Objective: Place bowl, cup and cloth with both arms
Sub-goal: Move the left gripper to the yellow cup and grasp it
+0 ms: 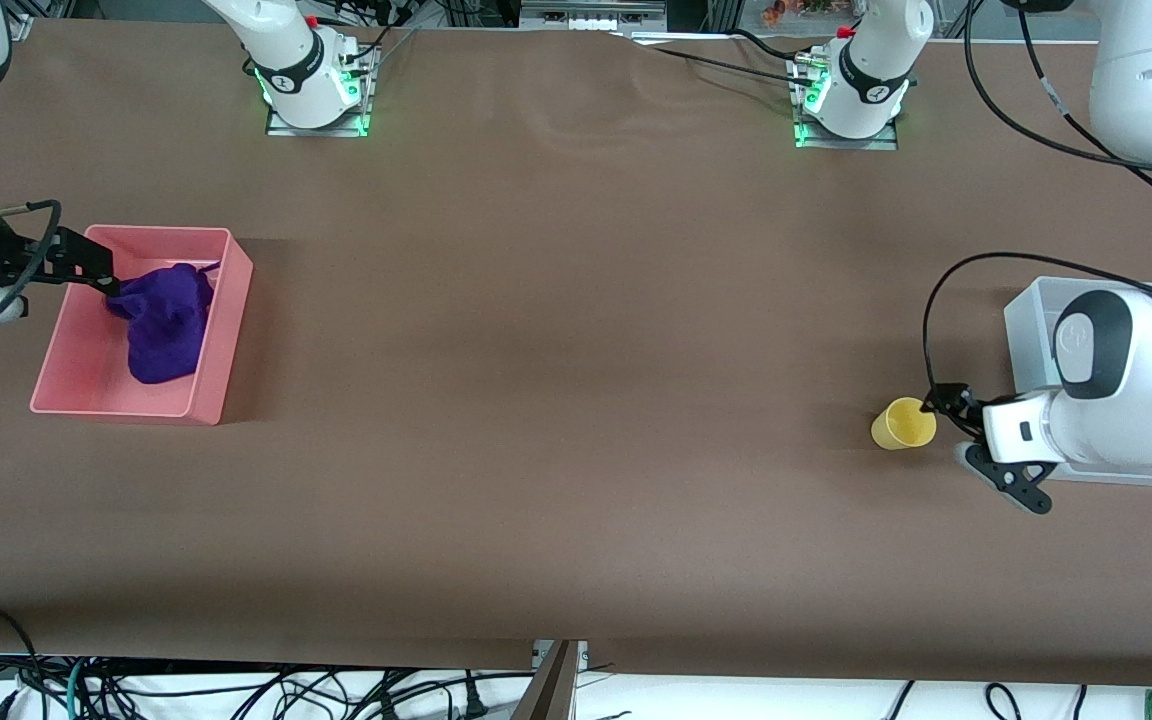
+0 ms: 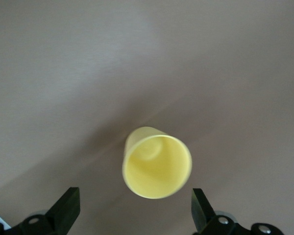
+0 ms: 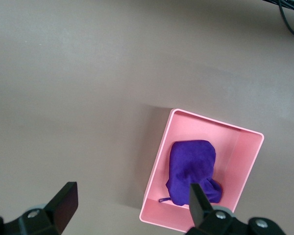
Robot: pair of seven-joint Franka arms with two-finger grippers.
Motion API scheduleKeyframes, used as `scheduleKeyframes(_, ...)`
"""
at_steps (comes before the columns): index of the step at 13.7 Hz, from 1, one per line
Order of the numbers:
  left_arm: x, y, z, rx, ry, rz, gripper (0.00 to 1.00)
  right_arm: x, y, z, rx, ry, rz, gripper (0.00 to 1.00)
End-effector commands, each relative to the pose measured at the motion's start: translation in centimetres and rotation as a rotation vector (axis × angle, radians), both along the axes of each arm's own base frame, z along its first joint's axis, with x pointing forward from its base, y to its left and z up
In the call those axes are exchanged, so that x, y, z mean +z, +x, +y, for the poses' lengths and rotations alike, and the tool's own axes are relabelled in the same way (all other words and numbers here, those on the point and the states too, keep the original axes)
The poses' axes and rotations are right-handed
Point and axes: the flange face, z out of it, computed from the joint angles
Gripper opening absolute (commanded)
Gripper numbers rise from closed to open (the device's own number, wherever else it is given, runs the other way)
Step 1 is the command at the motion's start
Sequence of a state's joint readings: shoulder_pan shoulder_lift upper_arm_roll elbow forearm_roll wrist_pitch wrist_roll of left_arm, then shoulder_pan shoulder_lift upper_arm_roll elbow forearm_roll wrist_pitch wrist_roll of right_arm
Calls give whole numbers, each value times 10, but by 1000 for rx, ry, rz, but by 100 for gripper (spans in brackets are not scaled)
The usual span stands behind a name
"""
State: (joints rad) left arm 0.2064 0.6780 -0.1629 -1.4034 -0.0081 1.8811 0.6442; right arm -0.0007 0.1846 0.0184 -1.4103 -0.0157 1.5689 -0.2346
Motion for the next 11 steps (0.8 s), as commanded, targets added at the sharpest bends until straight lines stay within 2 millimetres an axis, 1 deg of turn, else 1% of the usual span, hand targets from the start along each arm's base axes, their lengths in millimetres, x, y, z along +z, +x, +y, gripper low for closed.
scheduleKeyframes(1,0,9,12,18,4,-55,100,-3,-12,-4,-44,34,63,100)
scheduleKeyframes(3,-20,10,7,30,1,-57,100,-3,-12,-3,-52,30,67,100)
scheduleKeyframes(4,-32,9,9,28,-2,-44,98,-4,-12,-3,-71,33,70,100)
scheduleKeyframes(5,-42,10,11,20,-3,-45,94,-8,-10,-3,-79,33,82,100)
scheduleKeyframes(6,-57,6,11,19,-6,-28,87,-13,-9,-6,-76,25,103,100)
scheduleKeyframes(7,-73,4,9,17,-9,-10,70,-10,-7,-5,-72,24,97,100)
scheduleKeyframes(8,-76,4,9,19,-11,-12,49,-8,-5,-5,-72,24,89,100)
scheduleKeyframes(9,-76,4,9,19,-11,-14,44,-6,-5,-4,-70,23,82,100)
scheduleKeyframes(11,-78,4,1,18,-12,-7,1,-6,-3,-4,-70,23,77,100)
